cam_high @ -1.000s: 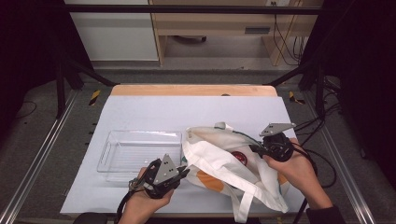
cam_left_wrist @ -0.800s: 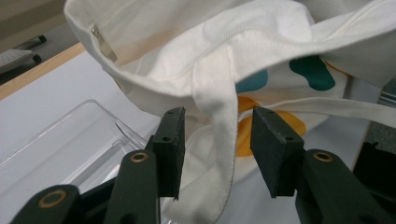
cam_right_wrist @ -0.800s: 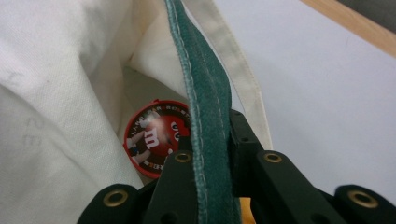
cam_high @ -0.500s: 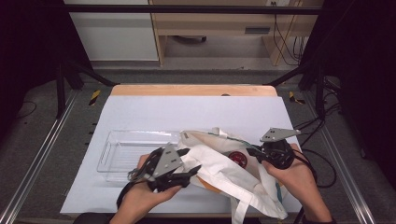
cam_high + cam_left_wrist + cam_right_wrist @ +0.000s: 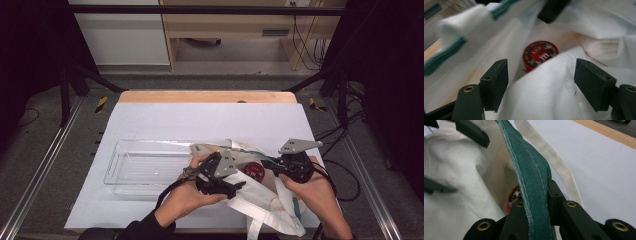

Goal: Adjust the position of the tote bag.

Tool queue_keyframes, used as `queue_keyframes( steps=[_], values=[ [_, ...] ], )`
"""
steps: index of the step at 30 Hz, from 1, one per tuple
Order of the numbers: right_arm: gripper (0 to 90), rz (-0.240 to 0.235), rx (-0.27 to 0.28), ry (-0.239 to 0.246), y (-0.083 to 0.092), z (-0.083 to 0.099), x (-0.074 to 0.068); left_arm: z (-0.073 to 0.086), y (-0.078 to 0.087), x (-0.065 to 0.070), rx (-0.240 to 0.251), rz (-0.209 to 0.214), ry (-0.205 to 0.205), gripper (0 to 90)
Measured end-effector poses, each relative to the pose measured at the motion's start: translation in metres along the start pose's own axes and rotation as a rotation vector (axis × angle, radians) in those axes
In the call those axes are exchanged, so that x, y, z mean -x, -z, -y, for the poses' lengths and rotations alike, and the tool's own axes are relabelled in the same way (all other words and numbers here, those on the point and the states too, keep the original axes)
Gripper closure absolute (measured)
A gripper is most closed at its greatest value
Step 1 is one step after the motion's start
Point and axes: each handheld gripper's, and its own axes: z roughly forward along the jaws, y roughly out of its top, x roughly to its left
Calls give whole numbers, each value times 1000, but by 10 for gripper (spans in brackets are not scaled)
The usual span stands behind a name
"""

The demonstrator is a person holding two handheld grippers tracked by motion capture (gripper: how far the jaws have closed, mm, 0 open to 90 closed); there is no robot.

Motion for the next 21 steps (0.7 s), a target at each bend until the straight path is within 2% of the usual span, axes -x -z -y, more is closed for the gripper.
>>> queue_keyframes(
  steps=[3, 4, 7, 10, 11, 12, 15, 18, 21],
  values=[
    [822, -2, 0, -1, 0, -1, 0, 2, -3, 1, -7, -7, 9, 269],
    [823, 0, 1, 0, 0, -1, 1, 5, -4, 3, -24, -1, 17, 299],
    [824, 2, 5, -6, -1, -2, 2, 8, -5, 5, -35, 1, 27, 416],
    [824, 3, 7, -8, -1, -2, 3, 10, -6, 6, -61, 11, 12, 562],
    [823, 4, 7, -10, -1, -2, 2, 11, -6, 7, -74, 15, 7, 562],
    [824, 3, 7, -6, -1, -2, 2, 14, -7, 11, -81, 7, 8, 655],
    [824, 7, 7, -6, -1, -3, 1, 16, -6, 15, -82, -2, 4, 705],
    [828, 18, 13, -3, -2, -3, 2, 24, -4, 23, -50, -29, 23, 763],
    [832, 23, 15, -2, -4, -3, 5, 32, -3, 29, -31, -44, 25, 775]
  ],
)
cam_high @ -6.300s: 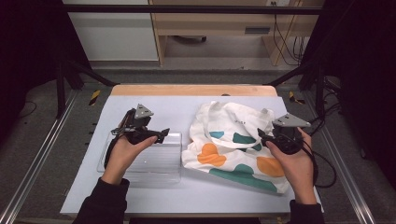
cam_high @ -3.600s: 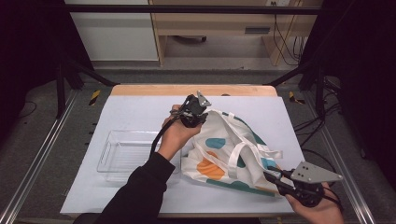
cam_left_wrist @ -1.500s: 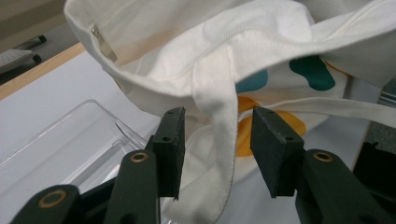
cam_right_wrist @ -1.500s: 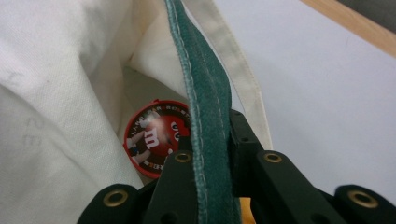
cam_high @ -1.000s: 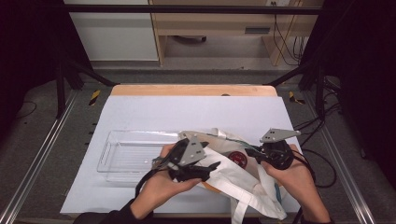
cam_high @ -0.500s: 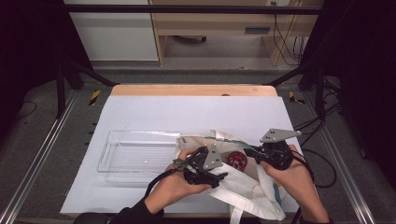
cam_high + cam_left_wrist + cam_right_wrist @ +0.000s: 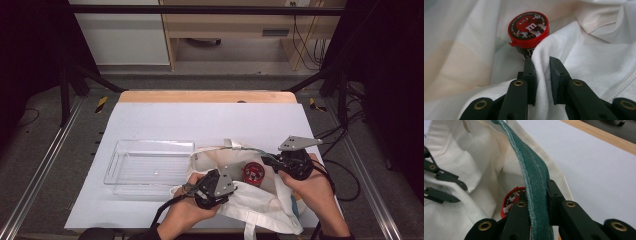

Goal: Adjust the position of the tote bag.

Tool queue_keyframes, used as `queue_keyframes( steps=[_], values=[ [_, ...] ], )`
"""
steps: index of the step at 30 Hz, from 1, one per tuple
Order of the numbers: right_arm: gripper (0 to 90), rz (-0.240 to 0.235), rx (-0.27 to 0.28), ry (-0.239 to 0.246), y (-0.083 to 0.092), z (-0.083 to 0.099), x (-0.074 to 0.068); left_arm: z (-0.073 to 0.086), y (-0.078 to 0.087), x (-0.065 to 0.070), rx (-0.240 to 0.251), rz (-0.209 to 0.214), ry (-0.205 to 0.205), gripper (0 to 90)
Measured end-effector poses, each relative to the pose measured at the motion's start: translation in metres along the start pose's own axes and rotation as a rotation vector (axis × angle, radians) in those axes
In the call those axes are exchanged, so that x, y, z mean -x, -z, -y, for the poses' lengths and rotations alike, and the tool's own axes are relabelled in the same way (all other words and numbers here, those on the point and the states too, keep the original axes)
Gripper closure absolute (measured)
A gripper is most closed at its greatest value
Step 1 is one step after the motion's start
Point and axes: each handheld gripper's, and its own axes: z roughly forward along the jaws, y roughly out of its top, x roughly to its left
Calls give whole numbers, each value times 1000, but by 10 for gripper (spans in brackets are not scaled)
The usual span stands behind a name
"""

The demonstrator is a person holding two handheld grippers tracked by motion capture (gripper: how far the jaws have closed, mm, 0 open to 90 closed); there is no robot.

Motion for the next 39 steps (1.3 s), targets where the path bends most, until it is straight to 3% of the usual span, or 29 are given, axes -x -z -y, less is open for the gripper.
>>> queue_keyframes(
  steps=[3, 6, 11, 13, 14, 16, 20, 27, 30, 33, 37, 38, 39],
  values=[
    [838, 13, -1, -8, -1, -1, 3, 6, -1, 4, 9, -10, -1, 799],
    [853, 27, -6, -17, -5, -3, 11, 18, -3, 8, 15, 0, 25, 823],
    [868, 74, -24, -17, -14, -3, 21, 24, -8, 15, -5, -17, -7, 835],
    [870, 82, -27, -32, -21, 0, 30, 25, -9, 16, -10, -13, -8, 836],
    [871, 89, -39, -55, -28, 3, 41, 26, -10, 16, -14, -6, -5, 838],
    [871, 88, -46, -69, -32, 5, 46, 26, -11, 16, -18, -5, -2, 839],
    [872, 100, -75, -91, -56, 13, 65, 29, -16, 17, -34, 4, 0, 844],
    [873, 125, -110, -154, -78, 24, 88, 33, -17, 22, -53, 12, -13, 853],
    [872, 150, -138, -134, -87, 27, 93, 34, -18, 24, -57, 13, -17, 857],
    [868, 148, -149, -168, -95, 33, 98, 35, -18, 23, -53, 17, -3, 858],
    [763, 148, -137, -151, -93, 35, 97, 35, -18, 22, -44, 18, 12, 857],
    [616, 188, -113, -159, -83, 32, 93, 36, -18, 21, -38, 23, 19, 857],
    [616, 188, -113, -159, -83, 32, 93, 36, -18, 21, -38, 23, 19, 856]
  ],
)
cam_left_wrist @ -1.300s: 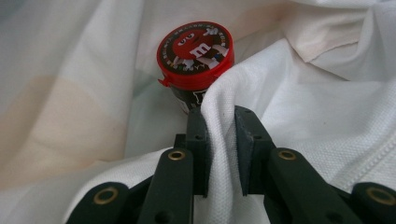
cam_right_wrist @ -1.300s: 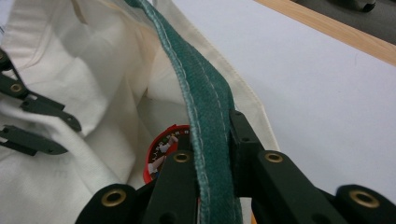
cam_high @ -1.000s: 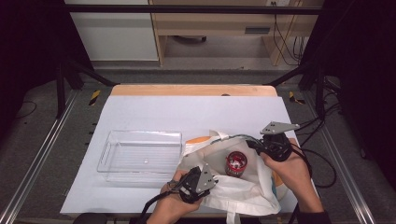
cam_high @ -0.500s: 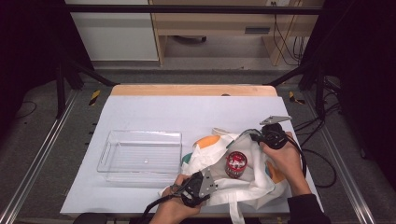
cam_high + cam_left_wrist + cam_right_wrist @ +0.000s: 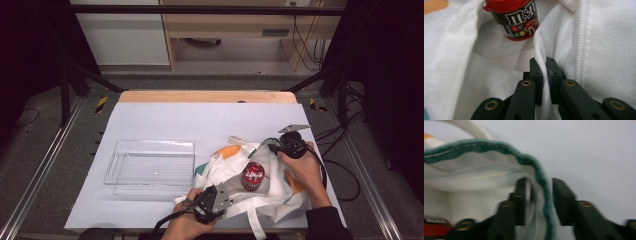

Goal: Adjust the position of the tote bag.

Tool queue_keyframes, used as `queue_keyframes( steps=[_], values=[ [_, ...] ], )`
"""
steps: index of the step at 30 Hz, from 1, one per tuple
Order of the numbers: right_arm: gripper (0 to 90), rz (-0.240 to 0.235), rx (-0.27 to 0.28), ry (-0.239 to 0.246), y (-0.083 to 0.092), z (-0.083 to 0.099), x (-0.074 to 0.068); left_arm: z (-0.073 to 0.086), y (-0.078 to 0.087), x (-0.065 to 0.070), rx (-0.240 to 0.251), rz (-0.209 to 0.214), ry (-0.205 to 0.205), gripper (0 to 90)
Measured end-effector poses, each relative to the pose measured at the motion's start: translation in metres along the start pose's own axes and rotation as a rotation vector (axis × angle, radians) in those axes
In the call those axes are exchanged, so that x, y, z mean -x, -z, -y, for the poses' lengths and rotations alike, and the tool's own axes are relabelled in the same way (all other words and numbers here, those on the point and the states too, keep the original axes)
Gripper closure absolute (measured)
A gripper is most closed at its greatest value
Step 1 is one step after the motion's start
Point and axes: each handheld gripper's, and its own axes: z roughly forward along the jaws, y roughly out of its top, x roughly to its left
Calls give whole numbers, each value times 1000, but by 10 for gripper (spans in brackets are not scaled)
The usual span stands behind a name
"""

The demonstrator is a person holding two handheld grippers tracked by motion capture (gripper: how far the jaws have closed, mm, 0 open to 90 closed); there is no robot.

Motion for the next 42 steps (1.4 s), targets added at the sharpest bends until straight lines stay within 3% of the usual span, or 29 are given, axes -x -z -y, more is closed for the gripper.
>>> queue_keyframes(
  steps=[1, 2, 3, 5, 8, 10, 11, 12, 13, 15, 18, 19, 22, 29, 35, 38, 39, 40, 42],
  values=[
    [572, -4, 46, 3, 16, 0, -2, 0, 1, 0, 4, -3, 1, 856],
    [572, -4, 46, 3, 16, 0, -2, 0, 1, 0, 4, -3, 1, 855],
    [543, -31, 72, -12, 28, 1, -5, 1, 0, 1, 10, -8, 1, 855],
    [500, 4, 43, -4, 29, 3, -7, 1, 0, 1, 12, -15, 2, 854],
    [485, -14, 0, -14, 21, 5, -8, 1, 0, 1, 13, -11, 6, 854],
    [583, 1, -42, 4, 13, 6, -10, 1, 1, 1, 7, -10, 1, 855],
    [713, 9, -74, 27, 8, 7, -12, 1, 1, 2, 5, -10, -3, 855],
    [713, 9, -74, 27, 8, 7, -12, 1, 0, 2, 5, -10, -4, 855],
    [822, 17, -84, 50, 6, 7, -13, 1, 1, 1, 1, -6, -5, 856],
    [855, 26, -85, 51, 7, 6, -13, 2, 1, 1, 0, -4, -6, 856],
    [869, 46, -67, 53, 11, 5, -9, 3, 2, 3, -7, -4, -15, 857],
    [870, 71, -32, 48, 18, 3, -5, 3, 3, 5, -11, -8, -26, 859],
    [870, 99, -4, 35, 22, 2, 0, 4, 3, 7, -11, -10, -31, 860],
    [870, 97, -53, 40, 0, 10, 6, 6, 1, 8, -32, -12, -50, 862],
    [866, 89, -58, 32, -4, 13, 7, 6, 1, 10, -29, -21, -46, 860],
    [797, 103, -40, 28, -2, 16, 5, 5, 2, 9, -11, -21, -33, 854],
    [669, 125, -24, 33, 4, 14, 2, 3, 5, 7, 3, -24, -15, 832],
    [598, 143, -5, 31, 10, 13, 0, 2, 7, 6, 8, -18, -2, 811],
    [562, 154, 15, 22, 16, 12, -2, 0, 10, 5, 15, -13, 3, 798]
  ],
)
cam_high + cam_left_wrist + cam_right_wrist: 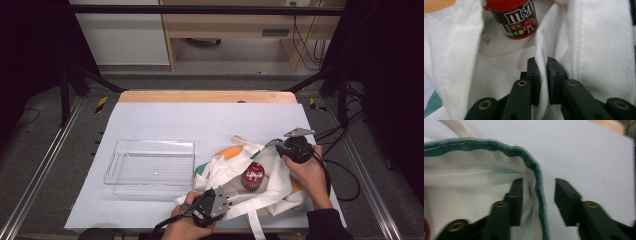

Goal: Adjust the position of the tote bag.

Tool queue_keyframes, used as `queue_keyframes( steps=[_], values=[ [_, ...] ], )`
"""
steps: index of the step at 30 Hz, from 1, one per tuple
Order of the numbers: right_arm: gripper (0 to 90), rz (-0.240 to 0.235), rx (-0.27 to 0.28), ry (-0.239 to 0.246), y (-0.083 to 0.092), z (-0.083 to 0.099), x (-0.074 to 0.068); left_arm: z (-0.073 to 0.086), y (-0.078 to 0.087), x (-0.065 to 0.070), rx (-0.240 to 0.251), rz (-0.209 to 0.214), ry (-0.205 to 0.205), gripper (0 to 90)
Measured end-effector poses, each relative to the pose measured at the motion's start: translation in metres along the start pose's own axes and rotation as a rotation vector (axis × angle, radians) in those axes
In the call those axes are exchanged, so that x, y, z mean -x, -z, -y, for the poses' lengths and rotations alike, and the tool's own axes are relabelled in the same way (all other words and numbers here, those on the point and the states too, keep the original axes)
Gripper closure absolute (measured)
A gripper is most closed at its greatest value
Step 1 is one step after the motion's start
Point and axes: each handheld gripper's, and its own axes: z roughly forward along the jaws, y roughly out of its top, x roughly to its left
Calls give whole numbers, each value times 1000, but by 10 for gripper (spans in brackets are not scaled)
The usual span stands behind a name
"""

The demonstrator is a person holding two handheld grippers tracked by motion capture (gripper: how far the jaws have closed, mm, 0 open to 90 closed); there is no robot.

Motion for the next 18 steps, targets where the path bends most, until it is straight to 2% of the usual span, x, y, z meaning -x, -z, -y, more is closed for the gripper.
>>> queue_keyframes(
  steps=[1, 2, 3, 4, 5, 6, 8, 11, 14, 16, 17, 18],
  values=[
    [450, 9, 42, -15, 15, -3, -1, -4, 7, -2, 32, -17, 22, 718],
    [430, 22, 67, -19, 24, -4, -3, -7, 10, -3, 49, -18, 24, 699],
    [430, 22, 67, -19, 24, -4, -3, -7, 10, -3, 49, -18, 24, 704],
    [402, 21, 107, -37, 43, -6, -6, -15, 20, -5, 85, -10, 38, 686],
    [396, 21, 120, -40, 50, -7, -7, -20, 25, -6, 104, -14, 43, 654],
    [396, 21, 120, -40, 50, -7, -7, -20, 25, -6, 104, -14, 43, 632],
    [396, 14, 143, -42, 70, -7, -13, -34, 36, -10, 146, -34, 25, 630],
    [389, 11, 130, -50, 97, 0, -25, -49, 39, -17, 157, -62, 8, 558],
    [419, -7, 120, -53, 106, 8, -32, -65, 36, -31, 150, -69, -3, 532],
    [439, -6, 110, -46, 110, 14, -37, -74, 34, -40, 141, -77, 0, 528],
    [453, 1, 114, -42, 112, 17, -39, -79, 32, -46, 138, -85, -12, 511],
    [451, -8, 117, -56, 116, 24, -42, -81, 29, -48, 123, -85, -15, 490]
  ],
)
